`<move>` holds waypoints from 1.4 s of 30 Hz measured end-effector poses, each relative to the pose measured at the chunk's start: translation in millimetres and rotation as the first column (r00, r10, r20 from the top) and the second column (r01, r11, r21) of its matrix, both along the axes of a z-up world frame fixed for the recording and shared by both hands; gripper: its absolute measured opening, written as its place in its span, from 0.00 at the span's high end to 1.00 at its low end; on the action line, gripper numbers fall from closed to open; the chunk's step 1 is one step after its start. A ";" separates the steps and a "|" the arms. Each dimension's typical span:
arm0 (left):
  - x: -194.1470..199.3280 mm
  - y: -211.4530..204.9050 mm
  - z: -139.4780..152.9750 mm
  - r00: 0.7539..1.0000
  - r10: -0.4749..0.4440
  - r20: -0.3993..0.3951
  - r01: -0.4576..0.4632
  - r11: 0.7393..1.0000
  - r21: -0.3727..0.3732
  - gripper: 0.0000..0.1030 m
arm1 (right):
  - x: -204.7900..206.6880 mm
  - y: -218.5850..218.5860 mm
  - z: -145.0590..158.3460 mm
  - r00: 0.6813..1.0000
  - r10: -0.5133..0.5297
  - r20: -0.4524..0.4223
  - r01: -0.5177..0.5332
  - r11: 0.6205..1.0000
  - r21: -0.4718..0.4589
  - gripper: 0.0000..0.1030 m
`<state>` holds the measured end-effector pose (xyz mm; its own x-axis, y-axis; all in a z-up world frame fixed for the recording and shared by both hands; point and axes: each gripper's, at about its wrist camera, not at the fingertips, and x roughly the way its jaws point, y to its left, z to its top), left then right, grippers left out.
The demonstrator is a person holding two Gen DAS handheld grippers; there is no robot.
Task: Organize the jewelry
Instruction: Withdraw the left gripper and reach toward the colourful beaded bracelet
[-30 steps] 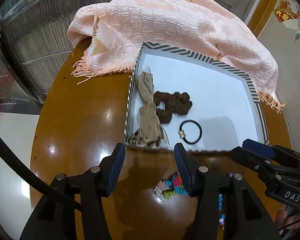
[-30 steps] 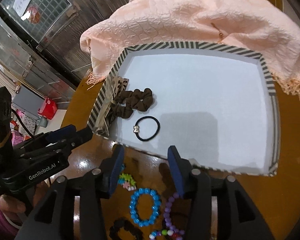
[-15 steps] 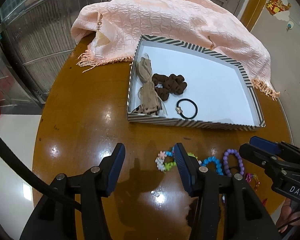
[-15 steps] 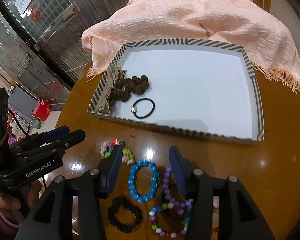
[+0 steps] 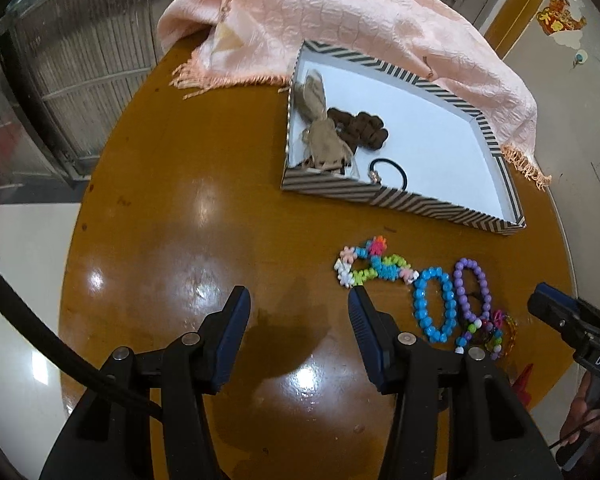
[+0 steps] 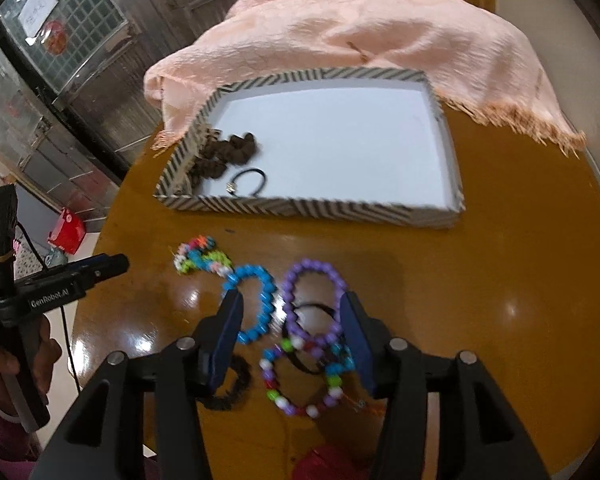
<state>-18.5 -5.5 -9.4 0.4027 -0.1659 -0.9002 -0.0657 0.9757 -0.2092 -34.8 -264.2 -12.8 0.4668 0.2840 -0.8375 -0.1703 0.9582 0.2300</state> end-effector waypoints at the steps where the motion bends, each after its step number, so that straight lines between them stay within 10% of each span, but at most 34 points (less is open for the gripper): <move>1: -0.7 0.4 -1.1 1.000 0.001 -0.004 -0.001 1.000 -0.008 0.68 | -2.6 -3.5 -1.1 1.000 -0.008 -0.001 0.008 1.000 -0.003 0.49; 42: -2.3 -37.6 5.1 0.997 -0.066 0.039 0.065 0.997 0.033 0.68 | -15.5 -22.6 -5.2 0.997 -0.076 0.035 0.077 0.996 -0.043 0.41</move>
<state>-20.8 -43.1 -4.3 0.4275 -0.1645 -0.8889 0.0065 0.9838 -0.1789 -50.4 -286.9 -17.9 0.5132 0.2091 -0.8324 -0.1028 0.9779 0.1823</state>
